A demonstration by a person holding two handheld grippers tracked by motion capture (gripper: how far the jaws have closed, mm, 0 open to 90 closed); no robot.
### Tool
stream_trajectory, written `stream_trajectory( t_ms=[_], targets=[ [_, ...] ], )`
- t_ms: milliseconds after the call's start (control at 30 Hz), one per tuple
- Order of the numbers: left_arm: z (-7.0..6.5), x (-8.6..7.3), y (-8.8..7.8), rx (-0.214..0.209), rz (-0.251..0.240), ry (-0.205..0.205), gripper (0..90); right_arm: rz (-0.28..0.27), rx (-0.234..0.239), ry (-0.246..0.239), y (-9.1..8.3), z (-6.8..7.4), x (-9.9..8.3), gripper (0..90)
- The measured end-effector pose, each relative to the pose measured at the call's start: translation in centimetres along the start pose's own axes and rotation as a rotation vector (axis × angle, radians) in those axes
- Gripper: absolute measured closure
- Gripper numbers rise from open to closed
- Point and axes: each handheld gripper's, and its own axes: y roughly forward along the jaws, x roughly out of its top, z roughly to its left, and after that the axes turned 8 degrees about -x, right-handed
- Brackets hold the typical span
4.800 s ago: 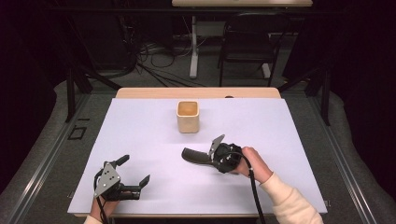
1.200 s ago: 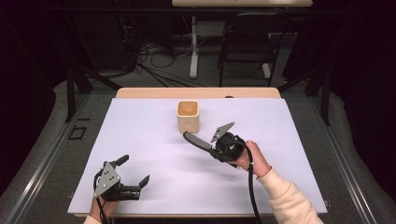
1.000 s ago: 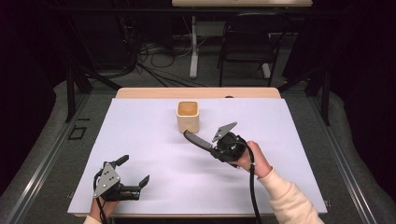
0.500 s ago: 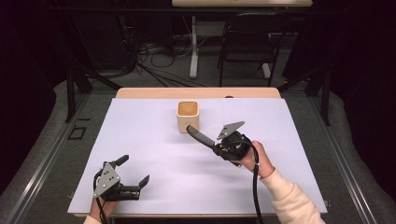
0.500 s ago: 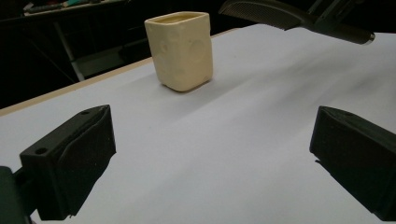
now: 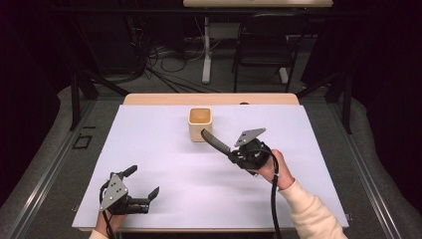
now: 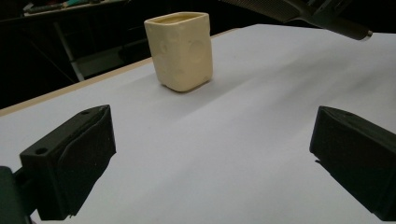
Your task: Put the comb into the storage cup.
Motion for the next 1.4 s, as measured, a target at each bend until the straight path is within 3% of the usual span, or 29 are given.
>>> stream_trajectory(
  t_ms=[1400],
  targets=[
    [0.1,0.0,0.1,-0.004,0.005,-0.002,0.2,-0.095,-0.075,0.049,-0.9,-1.8,0.2,72.7]
  ],
)
